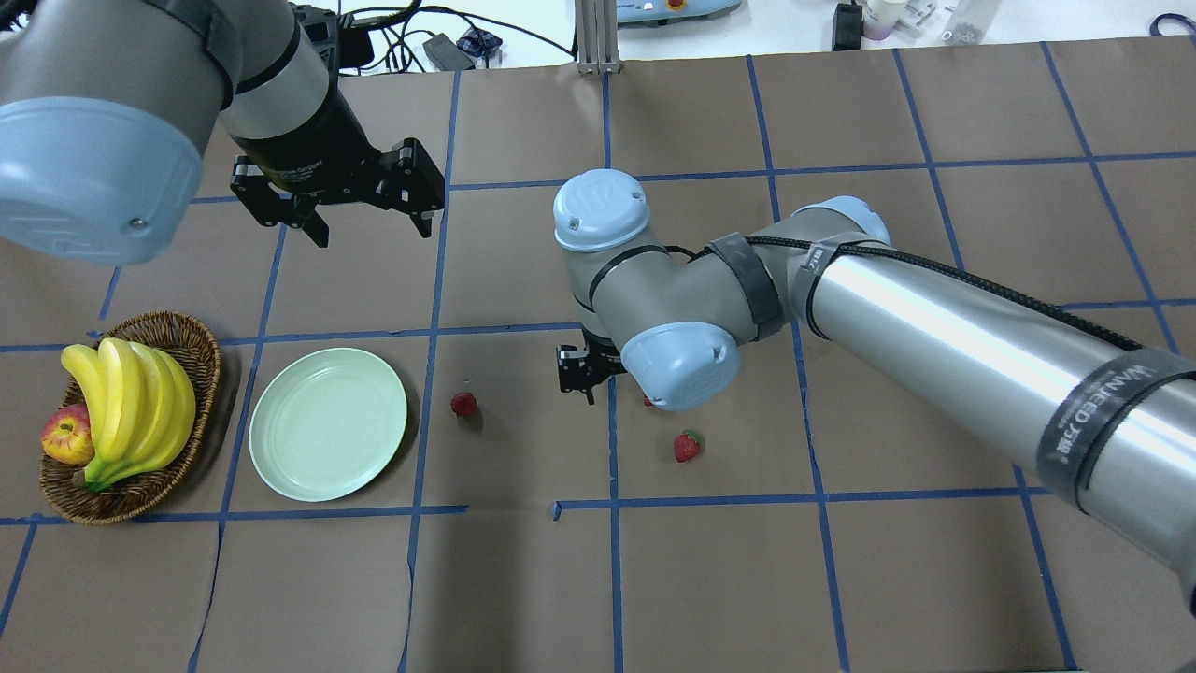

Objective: Collect all strawberries into plate
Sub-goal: 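Move the right gripper back to the next strawberry and grasp it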

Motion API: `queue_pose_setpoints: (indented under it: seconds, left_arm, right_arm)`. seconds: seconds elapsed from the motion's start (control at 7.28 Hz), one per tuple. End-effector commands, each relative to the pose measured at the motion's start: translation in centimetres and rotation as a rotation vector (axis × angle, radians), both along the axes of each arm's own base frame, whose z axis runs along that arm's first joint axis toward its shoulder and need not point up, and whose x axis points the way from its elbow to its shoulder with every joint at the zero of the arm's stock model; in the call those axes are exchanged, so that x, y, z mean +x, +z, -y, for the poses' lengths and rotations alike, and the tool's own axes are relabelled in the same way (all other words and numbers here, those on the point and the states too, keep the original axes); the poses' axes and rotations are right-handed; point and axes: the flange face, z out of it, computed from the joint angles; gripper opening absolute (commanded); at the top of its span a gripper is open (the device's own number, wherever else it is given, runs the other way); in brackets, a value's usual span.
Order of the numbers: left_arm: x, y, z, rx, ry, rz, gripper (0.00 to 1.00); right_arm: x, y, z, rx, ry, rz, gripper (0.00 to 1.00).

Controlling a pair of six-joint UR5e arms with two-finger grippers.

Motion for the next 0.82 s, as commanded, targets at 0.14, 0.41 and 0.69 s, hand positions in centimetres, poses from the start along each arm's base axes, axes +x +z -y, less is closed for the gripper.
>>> queue_pose_setpoints:
  seconds: [0.14, 0.41, 0.69]
  left_arm:
    - [0.0, -0.3, 0.1, 0.006, 0.000, 0.001, 1.00]
    - [0.0, -0.3, 0.1, 0.006, 0.000, 0.001, 1.00]
    - [-0.1, -0.4, 0.1, 0.008, -0.002, 0.001, 1.00]
  right_arm:
    - [-1.4, -1.7, 0.2, -0.066, 0.014, 0.009, 0.85]
    - [-2.0, -3.3, 0.2, -0.051, 0.022, -0.012, 0.82]
    - [-2.2, -3.3, 0.6, -0.080, 0.016, -0.017, 0.43]
